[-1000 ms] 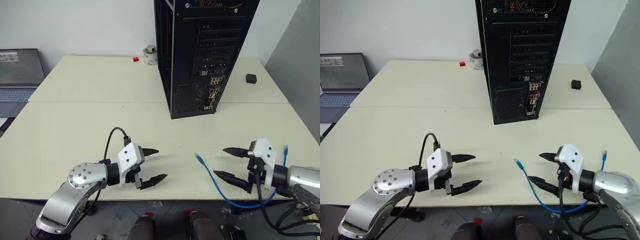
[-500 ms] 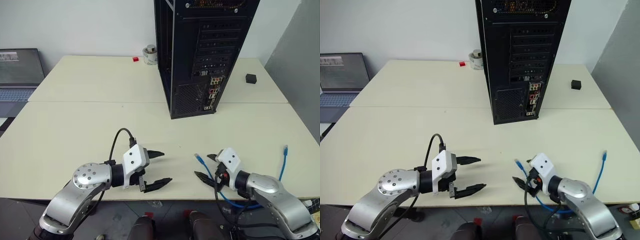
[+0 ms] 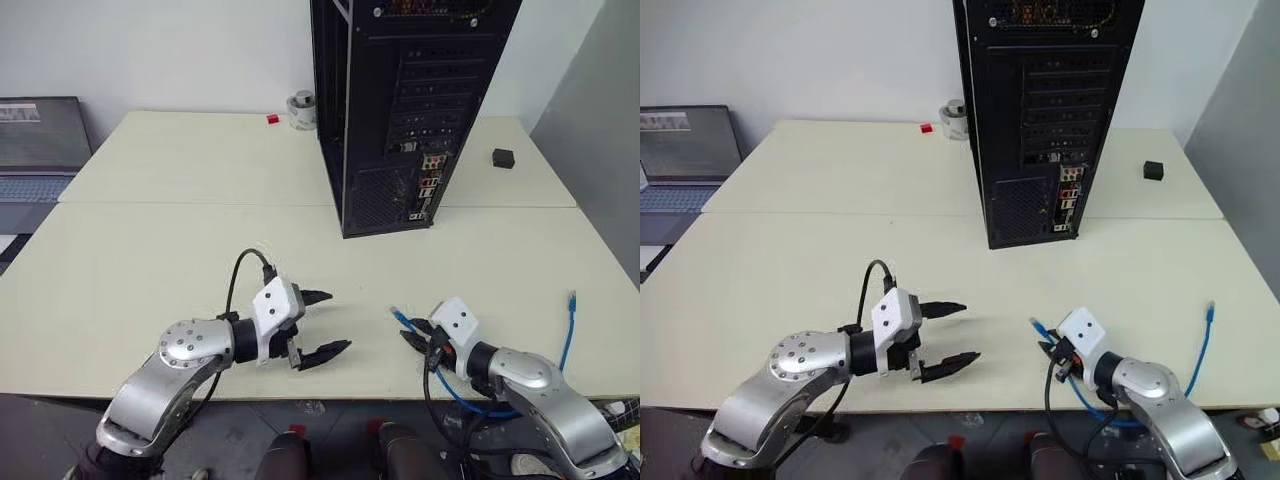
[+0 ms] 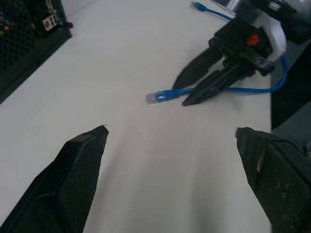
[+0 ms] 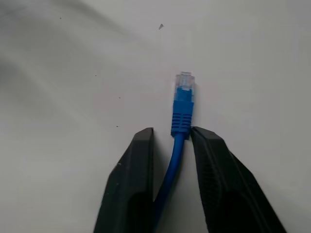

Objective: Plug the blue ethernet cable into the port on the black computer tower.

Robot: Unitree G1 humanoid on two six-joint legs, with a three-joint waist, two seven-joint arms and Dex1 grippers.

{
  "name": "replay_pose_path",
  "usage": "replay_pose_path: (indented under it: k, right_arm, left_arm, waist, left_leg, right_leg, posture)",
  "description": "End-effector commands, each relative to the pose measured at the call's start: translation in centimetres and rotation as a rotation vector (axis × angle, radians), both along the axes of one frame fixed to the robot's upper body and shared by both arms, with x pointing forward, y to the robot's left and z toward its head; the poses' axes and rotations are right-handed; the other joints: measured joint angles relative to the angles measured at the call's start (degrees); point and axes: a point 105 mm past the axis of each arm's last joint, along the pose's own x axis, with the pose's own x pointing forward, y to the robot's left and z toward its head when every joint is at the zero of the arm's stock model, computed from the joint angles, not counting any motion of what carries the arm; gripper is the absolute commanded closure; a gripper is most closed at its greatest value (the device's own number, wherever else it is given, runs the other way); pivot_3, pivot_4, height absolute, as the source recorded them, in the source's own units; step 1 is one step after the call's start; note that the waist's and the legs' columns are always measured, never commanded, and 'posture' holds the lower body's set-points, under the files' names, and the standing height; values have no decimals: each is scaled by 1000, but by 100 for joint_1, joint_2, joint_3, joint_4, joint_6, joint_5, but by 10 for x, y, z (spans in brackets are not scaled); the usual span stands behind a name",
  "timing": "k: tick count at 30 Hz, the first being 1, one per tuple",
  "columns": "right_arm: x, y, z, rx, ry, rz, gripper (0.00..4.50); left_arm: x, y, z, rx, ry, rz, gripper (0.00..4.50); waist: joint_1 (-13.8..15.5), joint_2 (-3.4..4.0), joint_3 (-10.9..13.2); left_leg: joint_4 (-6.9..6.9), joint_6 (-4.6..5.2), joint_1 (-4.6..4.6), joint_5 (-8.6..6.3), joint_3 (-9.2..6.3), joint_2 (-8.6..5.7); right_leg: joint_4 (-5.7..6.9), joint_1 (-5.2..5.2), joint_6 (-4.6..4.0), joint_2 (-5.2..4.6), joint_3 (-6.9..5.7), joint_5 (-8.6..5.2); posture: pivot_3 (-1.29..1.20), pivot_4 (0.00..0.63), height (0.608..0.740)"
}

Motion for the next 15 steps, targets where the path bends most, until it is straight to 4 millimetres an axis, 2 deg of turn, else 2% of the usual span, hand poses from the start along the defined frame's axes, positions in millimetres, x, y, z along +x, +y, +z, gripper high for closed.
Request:
replay_pose_path:
  k: [1, 2, 3, 9, 15]
  right_arm:
    - [4, -1, 9, -16, -40, 19, 4162]
    - [5, 0, 12, -15, -49, 35, 4397]
    - [6, 1, 14, -14, -54, 45, 4450]
    - [5, 23, 43, -20, -113, 301, 4466]
    - [4, 41, 56, -63, -89, 536, 4477]
  left_arm:
    - [5, -4, 4, -13, -26, -2, 0]
    - [6, -3, 3, -11, -25, -2, 0]
    - [8, -3, 3, -9, -25, -2, 0]
    - [9, -5, -3, 49, -15, -118, 0]
    - [16, -3, -4, 107, -43, -207, 0]
  waist:
    - [0, 0, 0]
    - [0, 0, 0]
    - [-2, 0, 0]
    - [-18, 1, 1]
    - [-9, 1, 2]
  left_leg:
    - [0, 0, 0, 0, 0, 0]
    - [-1, 0, -1, 0, 0, 0]
    - [0, 0, -1, 0, -1, 0]
    - [0, 0, 0, 0, 3, -4]
    - [-3, 0, -3, 0, -1, -3]
  right_leg:
    - [0, 0, -1, 0, 0, 0]
    - [0, -1, -6, 0, 0, 4]
    - [0, -1, -25, 0, -1, 15]
    - [0, -2, -25, 3, 0, 15]
    - [-1, -3, -31, 10, -13, 13]
  posture:
    - [0, 150, 740]
    - [0, 150, 740]
    - [0, 150, 740]
    - [0, 150, 740]
    - [0, 150, 740]
